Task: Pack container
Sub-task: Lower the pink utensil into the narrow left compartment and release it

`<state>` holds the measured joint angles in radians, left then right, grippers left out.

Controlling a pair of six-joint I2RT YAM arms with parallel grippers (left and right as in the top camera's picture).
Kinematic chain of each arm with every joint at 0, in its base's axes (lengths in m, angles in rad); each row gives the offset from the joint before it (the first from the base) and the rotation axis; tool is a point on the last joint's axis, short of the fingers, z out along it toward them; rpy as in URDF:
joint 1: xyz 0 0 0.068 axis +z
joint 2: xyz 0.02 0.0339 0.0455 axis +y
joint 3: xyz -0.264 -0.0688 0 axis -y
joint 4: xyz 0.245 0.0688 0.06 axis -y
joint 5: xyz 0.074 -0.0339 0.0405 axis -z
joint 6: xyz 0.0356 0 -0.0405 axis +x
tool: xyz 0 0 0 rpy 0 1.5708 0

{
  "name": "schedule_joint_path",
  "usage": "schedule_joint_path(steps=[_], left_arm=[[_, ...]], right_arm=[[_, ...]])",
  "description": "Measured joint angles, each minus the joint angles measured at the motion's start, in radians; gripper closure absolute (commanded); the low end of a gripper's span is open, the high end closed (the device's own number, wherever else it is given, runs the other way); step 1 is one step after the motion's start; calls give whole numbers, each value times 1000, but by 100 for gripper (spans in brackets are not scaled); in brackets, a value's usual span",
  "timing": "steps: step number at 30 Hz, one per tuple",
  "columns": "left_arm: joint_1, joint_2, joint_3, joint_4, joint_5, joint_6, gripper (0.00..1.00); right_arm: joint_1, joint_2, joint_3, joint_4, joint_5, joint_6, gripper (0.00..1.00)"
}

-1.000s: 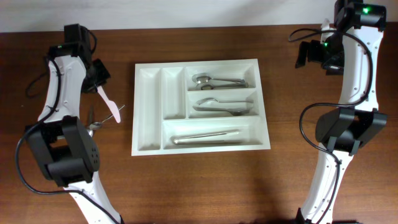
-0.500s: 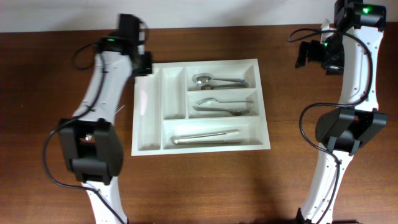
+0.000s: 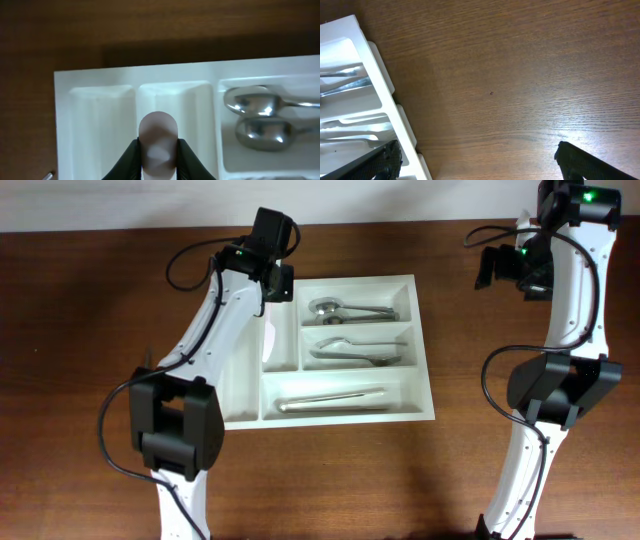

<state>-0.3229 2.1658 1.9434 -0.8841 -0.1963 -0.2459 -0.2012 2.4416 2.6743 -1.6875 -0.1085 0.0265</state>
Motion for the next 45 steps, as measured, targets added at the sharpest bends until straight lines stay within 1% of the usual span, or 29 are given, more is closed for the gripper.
schedule_joint_path(steps=[8,9,10,11,13,14,17,20,23,29,30,32,37,40,45], left_arm=[[-3,107,0,14,11,-39,98],[-4,111,0,16,12,-39,92],[-5,113,0,19,13,-40,77],[-6,113,0,26,13,-40,57],[-6,113,0,38,13,-45,30],[-7,113,0,37,16,-47,27],[-7,113,0,37,16,-51,22],[-7,113,3,21,16,-52,21],[-7,113,42,-31,16,-51,21],[13,113,232,-243,6,-51,21],[34,113,284,-297,4,-50,21],[64,112,327,-360,-2,-55,20],[170,112,349,-477,-21,-77,20],[232,112,349,-521,-27,-101,20],[276,112,349,-576,-33,-134,20]], right_arm=[[0,0,0,0,0,0,1],[0,0,0,0,0,0,1],[0,0,0,0,0,0,1],[0,0,0,0,0,0,1],[0,0,0,0,0,0,1],[0,0,0,0,0,0,1],[0,0,0,0,0,0,1],[0,0,0,0,0,0,1],[0,0,0,0,0,0,1],[0,0,0,0,0,0,1],[0,0,0,0,0,0,1],[0,0,0,0,0,0,1],[0,0,0,0,0,0,1],[0,0,0,0,0,0,1],[0,0,0,0,0,0,1]])
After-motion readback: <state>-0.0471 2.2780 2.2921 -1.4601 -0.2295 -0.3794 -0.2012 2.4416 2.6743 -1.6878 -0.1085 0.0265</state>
